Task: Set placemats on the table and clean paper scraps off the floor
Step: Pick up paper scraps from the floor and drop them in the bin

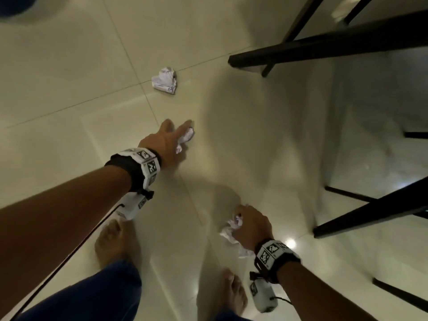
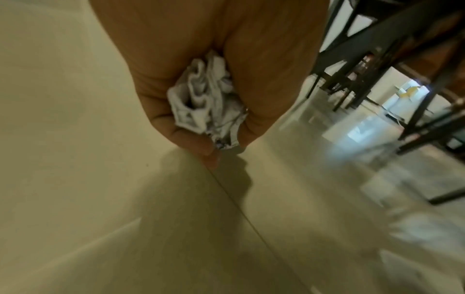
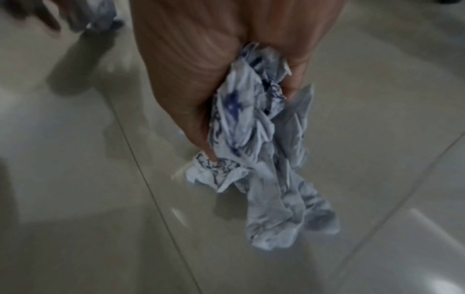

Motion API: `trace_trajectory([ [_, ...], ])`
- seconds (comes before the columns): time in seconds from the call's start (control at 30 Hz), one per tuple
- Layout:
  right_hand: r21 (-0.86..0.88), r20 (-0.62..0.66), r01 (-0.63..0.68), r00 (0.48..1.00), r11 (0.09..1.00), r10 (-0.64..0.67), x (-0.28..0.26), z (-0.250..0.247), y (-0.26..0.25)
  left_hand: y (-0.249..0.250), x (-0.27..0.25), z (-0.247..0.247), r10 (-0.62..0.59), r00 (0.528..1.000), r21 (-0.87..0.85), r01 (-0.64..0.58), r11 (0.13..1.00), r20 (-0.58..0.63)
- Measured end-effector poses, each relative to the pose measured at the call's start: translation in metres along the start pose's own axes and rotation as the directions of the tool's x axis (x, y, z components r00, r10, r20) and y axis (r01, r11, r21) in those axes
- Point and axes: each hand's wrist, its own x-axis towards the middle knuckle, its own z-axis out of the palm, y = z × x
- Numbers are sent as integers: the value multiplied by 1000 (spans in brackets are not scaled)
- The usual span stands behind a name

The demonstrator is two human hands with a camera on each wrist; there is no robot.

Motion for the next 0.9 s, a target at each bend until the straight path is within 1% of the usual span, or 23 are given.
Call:
trace_trajectory([
  [0.07, 81, -77, 62, 995, 995, -55, 14, -26, -23, -3, 6, 2, 70, 997, 108, -65, 992, -43],
  [0.13, 156, -145, 164, 979, 974, -141, 26, -59, -56, -11, 3, 1, 83, 994, 171, -70, 983, -72],
  [0.23, 242, -235, 293, 942, 925, -238, 44, -110, -106, -37, -15, 3, 42, 998, 162, -34, 986, -46],
  [0.3, 292, -249, 300, 941, 908, -231, 54, -137, -125, -56, -33, 3, 20, 998, 135, -11, 991, -66],
  [0.37, 374, -212, 241, 962, 896, -170, 55, -150, -125, -67, -51, 4, -2, 997, 128, 12, 992, -78],
  [0.43, 401, -168, 175, 979, 899, -116, 49, -150, -115, -72, -67, 4, -59, 995, 146, 71, 987, -83],
  [0.5, 376, -99, 84, 994, 923, -50, 33, -136, -93, -68, -80, 6, -83, 993, 157, 95, 983, -81],
  [0.57, 326, -42, -12, 999, 945, 27, 13, -114, -66, -59, -90, 8, -78, 991, 160, 95, 983, -108],
  [0.63, 313, -2, -130, 990, 941, 138, -11, -86, -35, -43, -98, 11, -53, 991, 147, 71, 987, -124],
  [0.7, 362, 38, -189, 981, 913, 188, -34, -62, -15, -29, -101, 13, -28, 989, 147, 50, 988, -148],
  [0.73, 404, 45, -205, 978, 891, 204, -45, -52, -5, -21, -105, 14, -21, 988, 132, 42, 990, -154],
  [0.8, 492, 10, -199, 975, 847, 224, -65, -45, 6, -5, -115, 16, -29, 987, 88, 43, 995, -160],
  [0.9, 601, -59, -152, 971, 784, 234, -85, -54, 11, 18, -134, 16, -31, 983, 48, 40, 998, -178],
])
